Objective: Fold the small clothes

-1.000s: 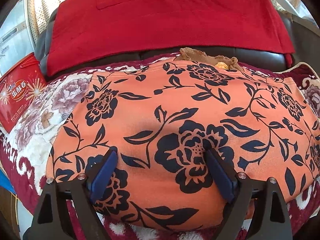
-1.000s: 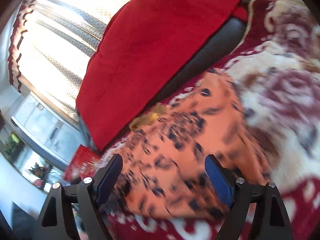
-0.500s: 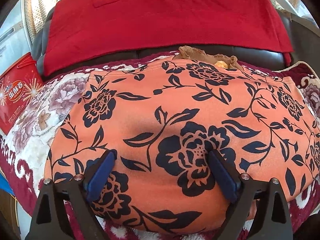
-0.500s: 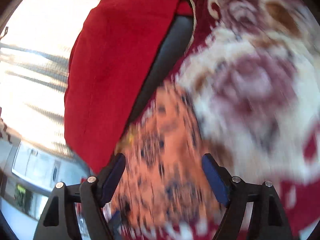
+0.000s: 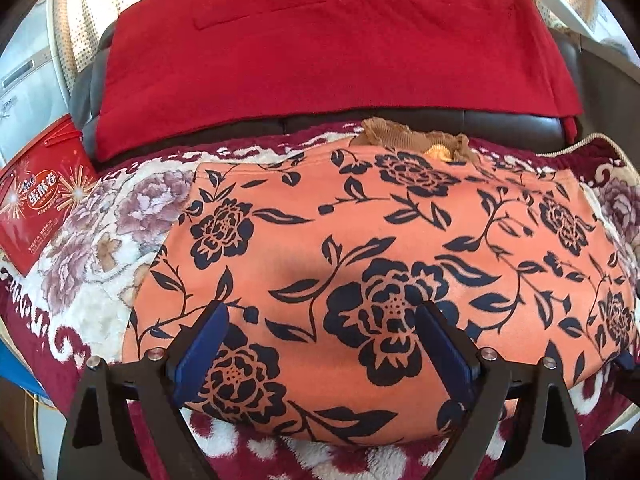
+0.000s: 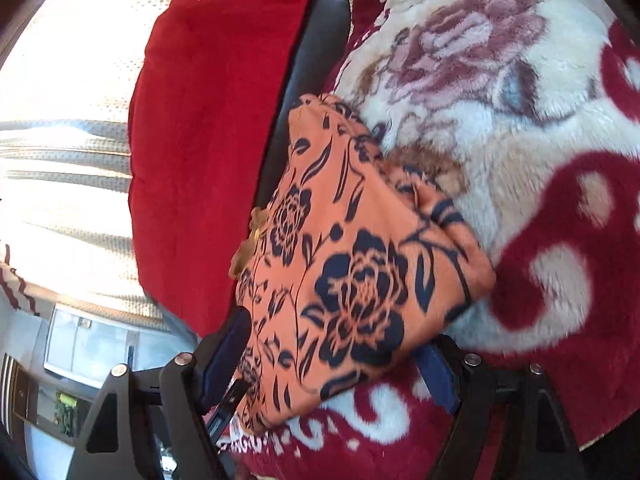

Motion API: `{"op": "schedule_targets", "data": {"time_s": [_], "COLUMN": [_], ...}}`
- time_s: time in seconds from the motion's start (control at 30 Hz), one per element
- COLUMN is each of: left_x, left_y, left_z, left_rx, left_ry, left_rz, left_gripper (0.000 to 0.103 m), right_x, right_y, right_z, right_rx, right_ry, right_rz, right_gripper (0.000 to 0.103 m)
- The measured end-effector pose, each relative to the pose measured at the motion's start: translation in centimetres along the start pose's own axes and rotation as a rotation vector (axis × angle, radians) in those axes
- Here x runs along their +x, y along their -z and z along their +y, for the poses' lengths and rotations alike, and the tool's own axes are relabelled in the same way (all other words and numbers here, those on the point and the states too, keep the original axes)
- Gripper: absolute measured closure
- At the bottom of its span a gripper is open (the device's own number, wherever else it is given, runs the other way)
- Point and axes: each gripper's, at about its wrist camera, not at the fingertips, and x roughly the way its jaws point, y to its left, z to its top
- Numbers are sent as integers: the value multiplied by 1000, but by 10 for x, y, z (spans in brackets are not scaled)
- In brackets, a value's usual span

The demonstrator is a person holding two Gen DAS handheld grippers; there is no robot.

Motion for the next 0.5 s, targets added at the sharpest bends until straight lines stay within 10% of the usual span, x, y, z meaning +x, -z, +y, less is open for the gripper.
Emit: {"op": "schedule_targets", "data": {"time_s": [0.23, 0.4, 0.5], "left_x": [11, 4, 8], "left_y": [-3, -7, -10], "left_z": [-3, 1, -2], "left_rx": [13, 1, 17], "left_ry": [-5, -3, -3], "left_rz": [18, -16, -23], "left_gripper": [8, 8, 8], "right_x": [18, -12, 7], "right_y": [-17, 3, 0], "right_z": [5, 74, 64], "right_rx": [-103, -455, -451], "right_ry": [142, 281, 350], "right_rz": [13, -158, -82], "right_gripper": [93, 95, 91]}}
